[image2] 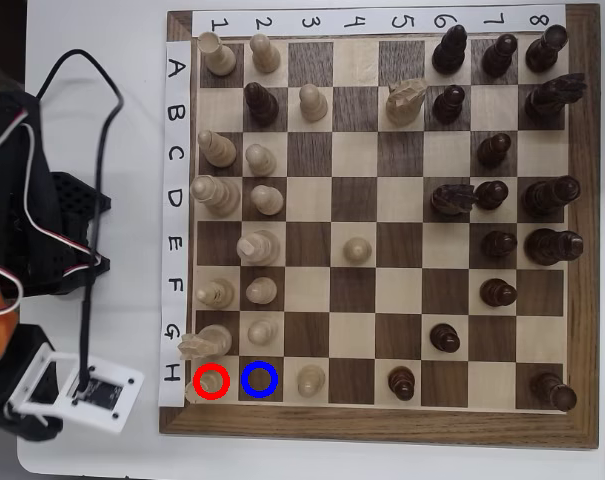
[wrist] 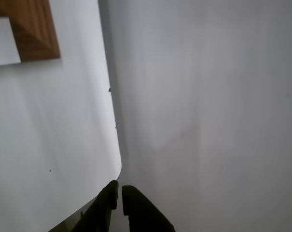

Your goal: Move the piece to destination

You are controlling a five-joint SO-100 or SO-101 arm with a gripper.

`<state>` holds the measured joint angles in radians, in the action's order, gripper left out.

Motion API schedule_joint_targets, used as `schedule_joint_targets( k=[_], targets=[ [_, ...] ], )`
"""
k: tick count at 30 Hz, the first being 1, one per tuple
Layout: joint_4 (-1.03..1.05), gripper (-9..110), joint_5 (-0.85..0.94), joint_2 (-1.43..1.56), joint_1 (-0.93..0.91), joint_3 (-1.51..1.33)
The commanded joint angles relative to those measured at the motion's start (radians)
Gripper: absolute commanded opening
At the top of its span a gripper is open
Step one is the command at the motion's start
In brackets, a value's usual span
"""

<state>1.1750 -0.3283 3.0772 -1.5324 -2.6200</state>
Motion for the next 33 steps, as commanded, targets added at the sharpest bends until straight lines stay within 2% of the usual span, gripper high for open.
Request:
schedule_joint_targets(
  k=[1,8,15,25,33],
  targets=[
    [0.048,0,-0.066,-0.120,0.025,0.204],
    [0.288,1,-0.333,-0.434,0.140,0.620],
    [0.491,4,-0.499,-0.661,0.233,0.928],
    [0.506,6,-0.638,-0.749,0.334,1.008],
    [0.506,3,-0.632,-0.798,0.433,0.985]
  ],
)
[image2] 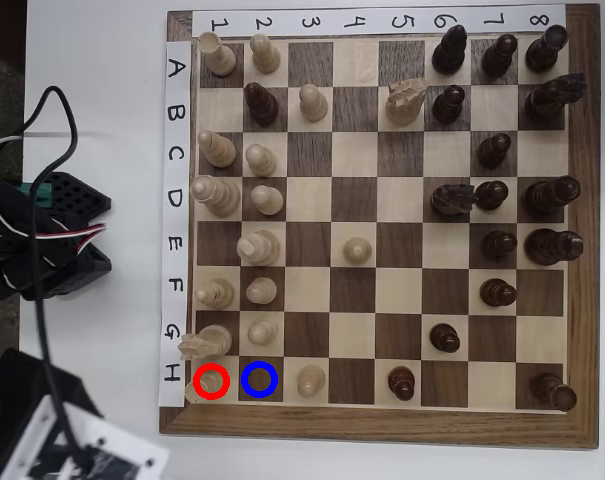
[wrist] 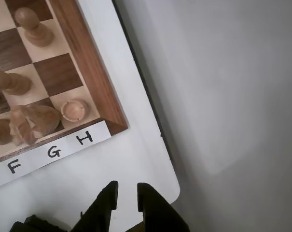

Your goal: Move the piece to destination

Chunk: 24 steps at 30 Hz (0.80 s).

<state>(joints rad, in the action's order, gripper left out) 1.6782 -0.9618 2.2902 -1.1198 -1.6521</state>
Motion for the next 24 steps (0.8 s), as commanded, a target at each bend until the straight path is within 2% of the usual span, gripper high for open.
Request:
schedule_joint_targets(
  k=[1,4,9,24],
  targets=[
    [0.003,2,-0.003,-0.017,0.032,0.014],
    [-0.005,3,-0.015,-0.034,0.057,0.005],
    [-0.002,13,-0.032,-0.057,0.101,-0.029],
    [-0.069,18,-0.104,-0.156,0.178,-0.080]
  ],
)
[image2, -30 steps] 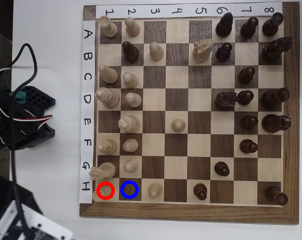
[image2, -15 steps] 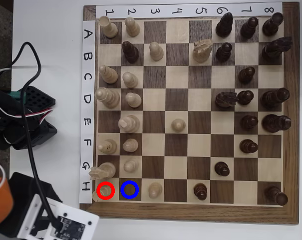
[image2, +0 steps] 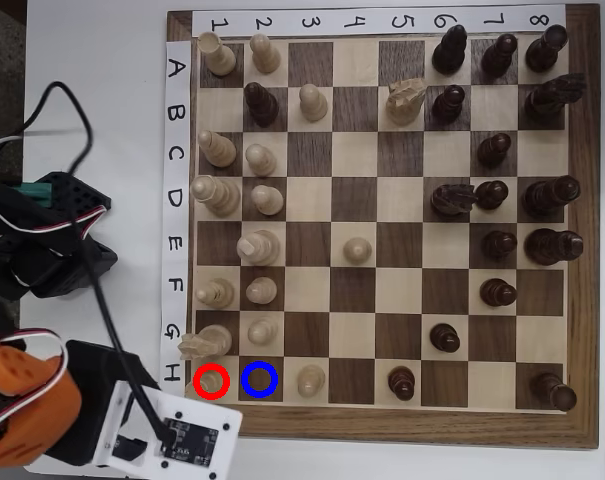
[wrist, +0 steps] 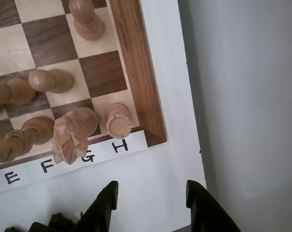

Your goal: Move the piece to destination

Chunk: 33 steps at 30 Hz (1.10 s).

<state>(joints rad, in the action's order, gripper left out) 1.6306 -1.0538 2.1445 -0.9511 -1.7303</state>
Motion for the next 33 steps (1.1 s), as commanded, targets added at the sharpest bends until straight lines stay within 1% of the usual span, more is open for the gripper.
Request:
schedule_joint_targets(
  k=[1,6,8,12,15,22,27,33],
  targets=[
    [-0.028,18,-0.015,-0.017,0.011,-0.005],
    [-0.014,18,-0.028,-0.051,0.018,-0.006],
    [-0.005,20,-0.032,-0.054,0.021,-0.017],
    [0.009,21,-0.032,-0.051,0.034,-0.043],
    [0.005,14,-0.049,-0.052,0.048,-0.052],
    [-0.003,7,-0.100,-0.081,0.080,-0.087],
    [-0.083,8,-0.109,-0.103,0.091,-0.123],
    [-0.206,11,-0.107,-0.141,0.080,-0.129]
  ],
)
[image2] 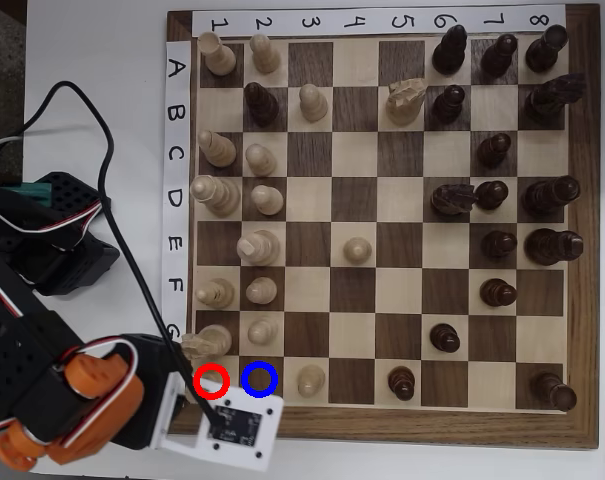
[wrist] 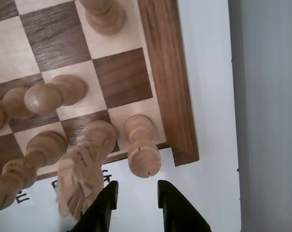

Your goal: Move the piece to destination

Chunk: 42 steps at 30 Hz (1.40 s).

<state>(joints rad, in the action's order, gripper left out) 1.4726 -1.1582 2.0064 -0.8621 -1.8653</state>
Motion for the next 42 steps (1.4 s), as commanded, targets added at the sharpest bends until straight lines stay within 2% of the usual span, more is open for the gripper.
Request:
schedule_joint_targets(
  k=[1,10,20,42],
  targets=[
    [-0.061,13,0.000,-0.009,-0.011,0.006],
    [-0.083,24,0.035,-0.051,-0.023,0.049],
    [-0.014,22,0.041,-0.092,-0.018,0.124],
    [0.051,22,0.035,-0.098,-0.014,0.077]
  ],
)
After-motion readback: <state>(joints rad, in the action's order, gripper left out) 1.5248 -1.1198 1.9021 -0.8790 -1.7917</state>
